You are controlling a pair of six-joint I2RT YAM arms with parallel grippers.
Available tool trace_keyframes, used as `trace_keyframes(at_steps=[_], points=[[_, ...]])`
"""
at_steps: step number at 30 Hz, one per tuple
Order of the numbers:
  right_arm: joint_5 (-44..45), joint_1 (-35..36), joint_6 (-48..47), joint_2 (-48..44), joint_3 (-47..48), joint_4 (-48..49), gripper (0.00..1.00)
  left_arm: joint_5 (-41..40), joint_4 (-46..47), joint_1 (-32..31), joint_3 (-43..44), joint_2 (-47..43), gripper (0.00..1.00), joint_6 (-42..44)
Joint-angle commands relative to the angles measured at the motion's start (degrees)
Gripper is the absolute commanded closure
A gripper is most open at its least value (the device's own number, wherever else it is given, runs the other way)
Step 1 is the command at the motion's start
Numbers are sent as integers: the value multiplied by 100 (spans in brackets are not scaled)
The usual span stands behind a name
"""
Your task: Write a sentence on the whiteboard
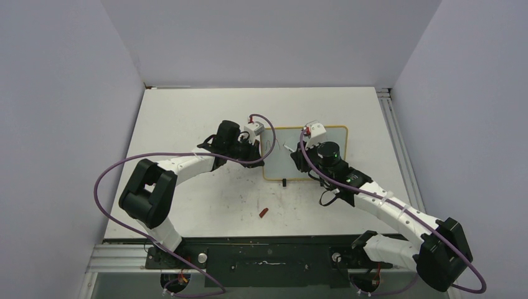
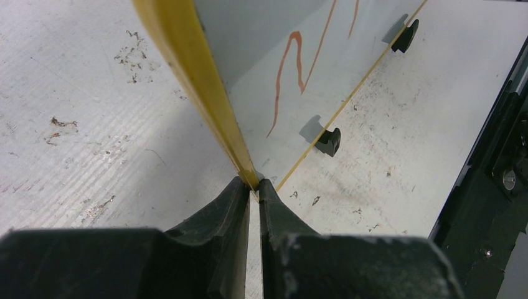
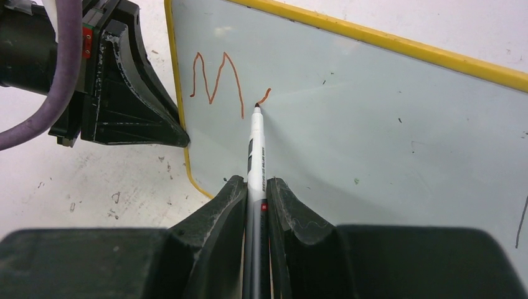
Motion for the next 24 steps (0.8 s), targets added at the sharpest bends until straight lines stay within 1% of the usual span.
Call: trace_keyframes(at_steps=[1,11,16,23,24], points=[[307,-16,78,-123,-104,4,95,24,-125,-94,214,-124,93,66],[655,-12,160,-347,-240,-264,95,4,-130,-94,216,-124,94,72],[780,-19,168,-449,-229,-201,95,14,-138,-94,216,-131,94,81],[763,-17,78,-326,1,-164,95,14,-154,-102,230,-144,94,101],[752,-17,64,-308,29,-37,95,17,-155,-107,225,-142,94,99]])
